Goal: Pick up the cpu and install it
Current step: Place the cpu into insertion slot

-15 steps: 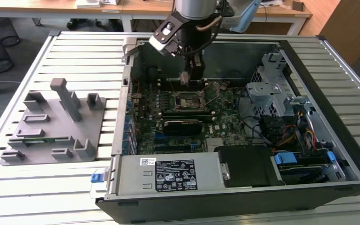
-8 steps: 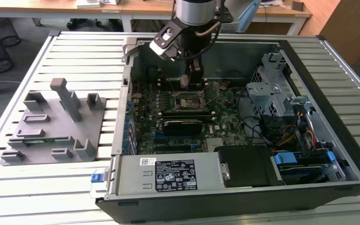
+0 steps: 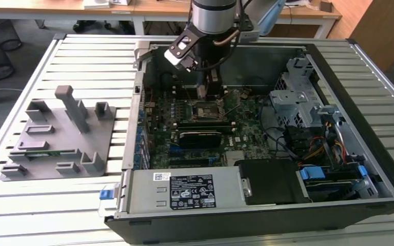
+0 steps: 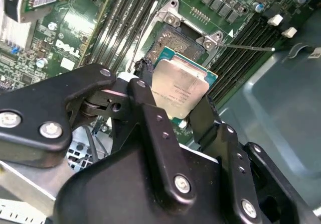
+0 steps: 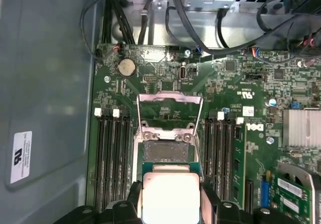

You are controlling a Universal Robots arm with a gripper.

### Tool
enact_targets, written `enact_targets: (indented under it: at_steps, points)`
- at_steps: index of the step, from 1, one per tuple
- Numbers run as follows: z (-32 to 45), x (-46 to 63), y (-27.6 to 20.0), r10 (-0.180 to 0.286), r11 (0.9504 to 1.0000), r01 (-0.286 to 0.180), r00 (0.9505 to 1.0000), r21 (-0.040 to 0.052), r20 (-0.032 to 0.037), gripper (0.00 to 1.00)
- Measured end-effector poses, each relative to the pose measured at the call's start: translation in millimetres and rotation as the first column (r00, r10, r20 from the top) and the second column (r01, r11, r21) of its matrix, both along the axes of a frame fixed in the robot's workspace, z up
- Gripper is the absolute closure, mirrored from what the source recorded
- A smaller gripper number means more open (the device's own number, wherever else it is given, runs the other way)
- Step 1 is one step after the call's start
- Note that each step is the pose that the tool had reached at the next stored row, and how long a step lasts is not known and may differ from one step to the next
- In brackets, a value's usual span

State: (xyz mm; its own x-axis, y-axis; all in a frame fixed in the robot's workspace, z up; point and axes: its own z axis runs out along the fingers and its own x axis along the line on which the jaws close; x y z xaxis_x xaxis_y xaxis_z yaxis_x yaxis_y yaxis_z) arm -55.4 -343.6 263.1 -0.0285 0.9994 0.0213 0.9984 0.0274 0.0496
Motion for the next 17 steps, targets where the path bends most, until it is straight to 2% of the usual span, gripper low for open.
enact_targets:
  at_steps: [8, 17]
  points:
    - [-14.2, 0.2, 1.4, 0.011, 0.9999, -0.011, 0.9999, -0.0001, -0.0001, 0.46]
    - [-25.3, 0.2, 1.4, 0.001, 1.0, -0.001, 1.0, -0.0005, -0.0001, 0.46]
